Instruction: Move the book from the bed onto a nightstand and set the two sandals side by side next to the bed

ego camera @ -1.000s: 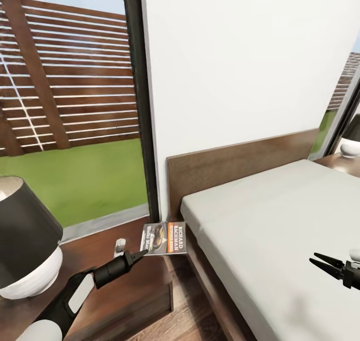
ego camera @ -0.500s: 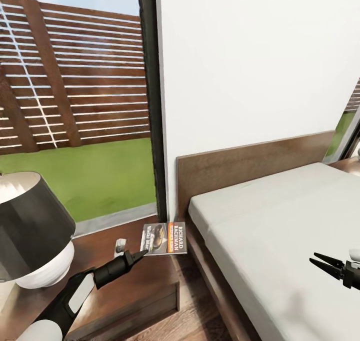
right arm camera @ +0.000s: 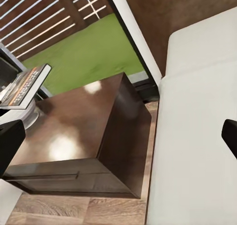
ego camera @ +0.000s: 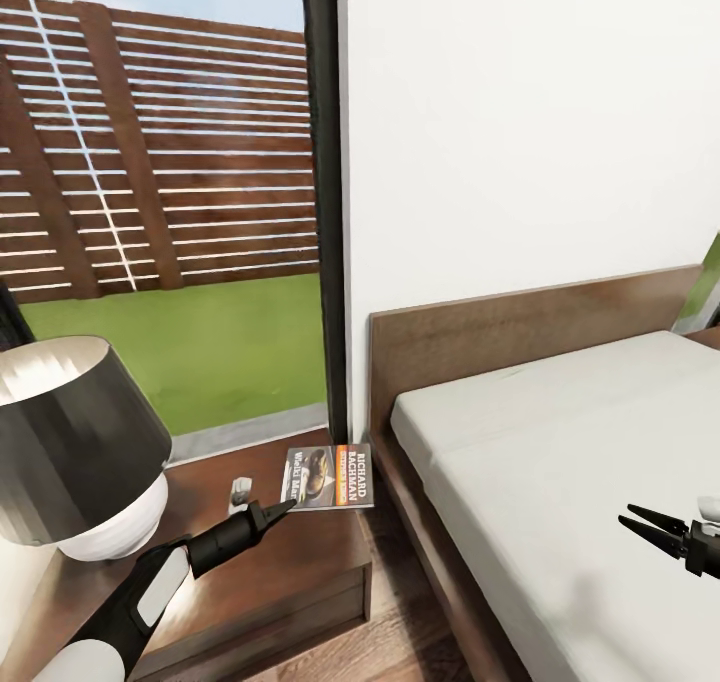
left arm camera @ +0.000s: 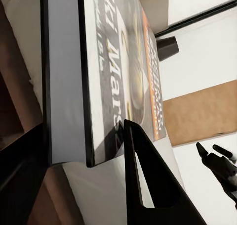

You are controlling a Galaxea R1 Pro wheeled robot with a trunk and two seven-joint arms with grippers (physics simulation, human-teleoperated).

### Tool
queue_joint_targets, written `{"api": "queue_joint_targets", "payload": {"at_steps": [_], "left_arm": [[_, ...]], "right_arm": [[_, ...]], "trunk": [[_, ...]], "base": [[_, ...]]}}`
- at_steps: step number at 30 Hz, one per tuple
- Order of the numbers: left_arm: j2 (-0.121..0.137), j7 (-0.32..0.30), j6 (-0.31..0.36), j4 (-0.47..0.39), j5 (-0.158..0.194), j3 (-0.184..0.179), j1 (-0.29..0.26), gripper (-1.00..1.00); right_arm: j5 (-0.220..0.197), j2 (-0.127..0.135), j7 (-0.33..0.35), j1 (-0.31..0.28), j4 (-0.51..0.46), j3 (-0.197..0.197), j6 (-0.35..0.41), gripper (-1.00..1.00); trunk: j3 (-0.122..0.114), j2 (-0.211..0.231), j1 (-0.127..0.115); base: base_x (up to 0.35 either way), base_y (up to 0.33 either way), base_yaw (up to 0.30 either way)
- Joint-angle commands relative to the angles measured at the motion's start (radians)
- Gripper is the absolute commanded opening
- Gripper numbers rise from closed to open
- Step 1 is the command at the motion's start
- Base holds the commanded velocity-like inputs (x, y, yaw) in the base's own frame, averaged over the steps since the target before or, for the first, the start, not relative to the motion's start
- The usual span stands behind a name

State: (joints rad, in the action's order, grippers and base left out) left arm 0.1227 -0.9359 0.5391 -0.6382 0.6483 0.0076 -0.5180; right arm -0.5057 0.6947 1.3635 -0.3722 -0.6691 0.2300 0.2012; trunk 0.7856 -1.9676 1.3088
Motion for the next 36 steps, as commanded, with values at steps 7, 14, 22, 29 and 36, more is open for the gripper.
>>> {"api": "queue_joint_targets", "payload": {"at_steps": [7,14,22,29,36], "left_arm": [[0.0,-0.001,0.009,0.0,0.005,0.0,0.0,-1.0],[0.0,-0.001,0.009,0.0,0.005,0.001,-0.001,-1.0],[0.0,-0.001,0.01,0.0,0.005,0.001,-0.001,-1.0],[0.0,-0.001,0.01,0.0,0.005,0.001,-0.001,-1.0],[0.0,-0.001,0.01,0.0,0.005,0.001,-0.001,-1.0]], "right_arm": [[-0.004,0.0,0.003,-0.001,0.0,0.0,0.011,1.0],[-0.004,0.0,0.003,-0.001,0.0,0.002,0.011,1.0],[-0.004,0.0,0.003,-0.001,0.0,0.002,0.011,1.0],[-0.004,0.0,0.003,-0.001,0.0,0.002,0.012,1.0],[-0.005,0.0,0.003,-0.001,0.0,0.002,0.012,1.0]], "trunk": [[0.001,0.0,0.0],[0.001,0.0,0.0],[0.001,0.0,0.0],[0.001,0.0,0.0],[0.001,0.0,0.0]], "base": [[0.0,0.0,0.0],[0.0,0.0,0.0],[0.0,0.0,0.0],[0.0,0.0,0.0],[0.0,0.0,0.0]]}}
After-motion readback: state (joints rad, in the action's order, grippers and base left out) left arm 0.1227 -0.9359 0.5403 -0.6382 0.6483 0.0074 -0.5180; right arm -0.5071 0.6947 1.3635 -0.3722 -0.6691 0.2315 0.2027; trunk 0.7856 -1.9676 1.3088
